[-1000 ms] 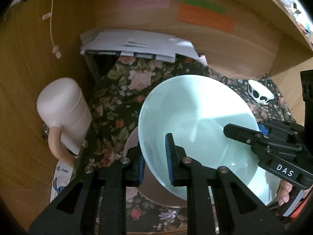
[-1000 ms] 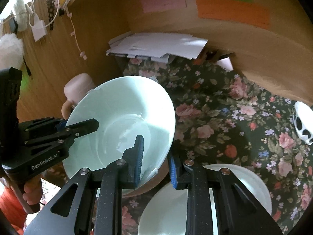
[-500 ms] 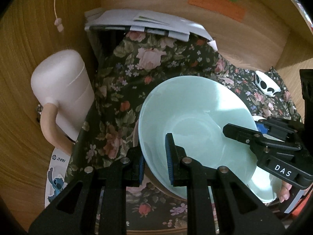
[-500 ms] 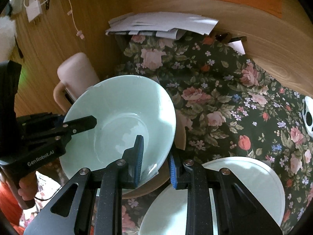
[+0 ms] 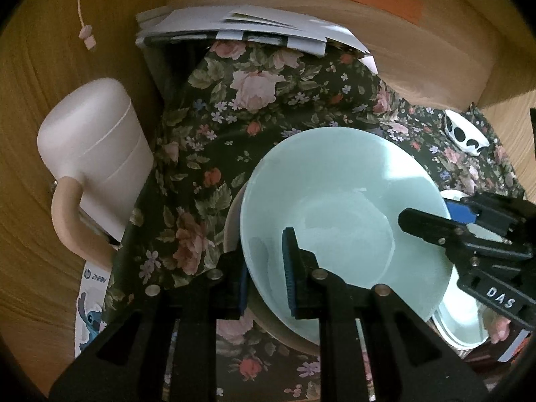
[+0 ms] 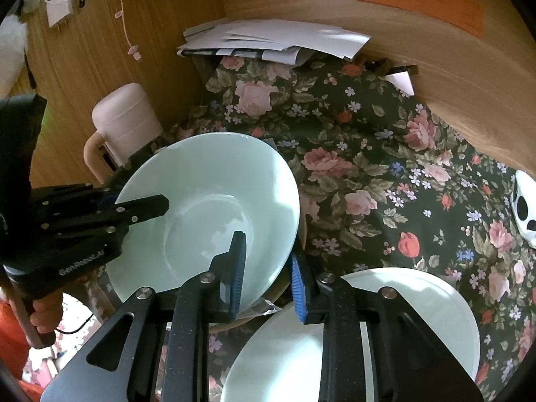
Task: Organize plates and bowls
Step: 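Carry the mint-green bowl over the pale pink bowl and lower it, then open both grippers and pull back from the mint-green bowl, then move both grippers to the white bowl rim and close them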
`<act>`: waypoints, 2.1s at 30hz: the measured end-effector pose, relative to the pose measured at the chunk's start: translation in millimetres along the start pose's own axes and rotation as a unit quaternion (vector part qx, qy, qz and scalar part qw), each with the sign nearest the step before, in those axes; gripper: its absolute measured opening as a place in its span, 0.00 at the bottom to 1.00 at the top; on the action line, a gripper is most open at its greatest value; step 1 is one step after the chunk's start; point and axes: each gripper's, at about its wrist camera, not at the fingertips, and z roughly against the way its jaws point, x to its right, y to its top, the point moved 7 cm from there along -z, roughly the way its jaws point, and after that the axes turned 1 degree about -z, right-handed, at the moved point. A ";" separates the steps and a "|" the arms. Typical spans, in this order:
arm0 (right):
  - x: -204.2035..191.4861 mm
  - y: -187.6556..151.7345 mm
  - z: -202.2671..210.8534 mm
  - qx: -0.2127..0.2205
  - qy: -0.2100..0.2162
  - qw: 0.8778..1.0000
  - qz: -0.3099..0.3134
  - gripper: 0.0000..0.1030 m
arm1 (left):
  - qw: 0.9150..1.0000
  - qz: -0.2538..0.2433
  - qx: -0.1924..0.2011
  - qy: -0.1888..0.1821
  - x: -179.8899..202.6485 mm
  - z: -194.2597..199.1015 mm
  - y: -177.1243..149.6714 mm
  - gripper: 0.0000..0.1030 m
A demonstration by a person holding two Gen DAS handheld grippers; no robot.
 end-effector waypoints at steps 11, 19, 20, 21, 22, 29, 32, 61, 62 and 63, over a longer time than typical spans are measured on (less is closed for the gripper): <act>3.7 -1.9 7.9 0.010 -0.009 1.000 0.005 0.27 | 0.999 -0.024 0.009 0.020 7.4 -1.0 5.4 0.34; 15.7 -1.2 20.7 0.030 -0.011 0.999 -0.006 0.31 | 0.996 -0.037 0.057 0.054 9.5 21.5 22.6 0.60; 17.8 0.2 23.8 0.035 -0.010 0.999 -0.009 0.33 | 0.996 -0.040 0.063 0.056 10.9 25.9 25.5 0.61; 20.7 2.4 28.1 0.041 -0.012 0.999 -0.012 0.34 | 0.995 -0.042 0.069 0.056 12.8 30.4 28.7 0.62; 24.5 4.8 33.8 0.050 -0.014 0.999 -0.014 0.37 | 0.995 -0.042 0.073 0.054 14.8 34.3 31.9 0.65; 62.6 18.0 74.7 0.095 -0.056 0.993 -0.033 0.54 | 0.994 -0.040 0.102 0.026 40.7 56.5 53.8 0.80; 87.1 22.3 92.9 0.116 -0.081 0.989 -0.052 0.65 | 0.992 -0.045 0.118 0.012 58.2 60.9 65.1 0.86; 356.9 -17.6 116.8 0.076 -0.232 0.929 -0.278 0.71 | 0.995 -0.086 0.002 -0.053 193.3 -54.8 145.5 0.86; 370.1 -19.1 109.2 0.067 -0.228 0.926 -0.295 0.68 | 0.995 -0.087 0.001 -0.053 195.4 -57.5 147.5 0.86; 374.8 -19.5 105.4 0.062 -0.228 0.925 -0.298 0.66 | 0.995 -0.089 0.001 -0.052 198.0 -61.0 149.9 0.86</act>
